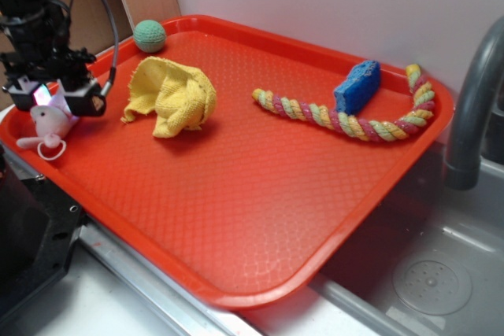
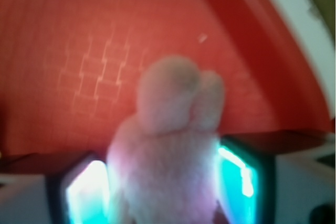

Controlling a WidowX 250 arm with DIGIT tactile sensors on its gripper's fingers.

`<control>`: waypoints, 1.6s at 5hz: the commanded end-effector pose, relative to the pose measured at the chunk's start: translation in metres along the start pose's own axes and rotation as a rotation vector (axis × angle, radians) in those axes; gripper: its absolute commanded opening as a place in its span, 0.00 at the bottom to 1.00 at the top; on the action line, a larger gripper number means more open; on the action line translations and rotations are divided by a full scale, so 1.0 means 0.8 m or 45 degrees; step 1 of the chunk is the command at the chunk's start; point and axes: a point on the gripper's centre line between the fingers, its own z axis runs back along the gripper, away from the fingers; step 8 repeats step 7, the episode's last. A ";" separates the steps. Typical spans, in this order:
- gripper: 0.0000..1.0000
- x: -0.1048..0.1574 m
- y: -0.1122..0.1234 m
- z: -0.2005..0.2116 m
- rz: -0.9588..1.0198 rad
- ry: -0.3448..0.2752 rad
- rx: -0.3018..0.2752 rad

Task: Grab the pink bunny.

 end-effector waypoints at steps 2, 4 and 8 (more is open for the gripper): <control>0.00 -0.005 -0.022 0.057 -0.232 0.032 -0.035; 0.00 -0.018 -0.057 0.166 -0.482 -0.092 0.033; 0.00 -0.050 -0.152 0.214 -0.895 -0.140 0.051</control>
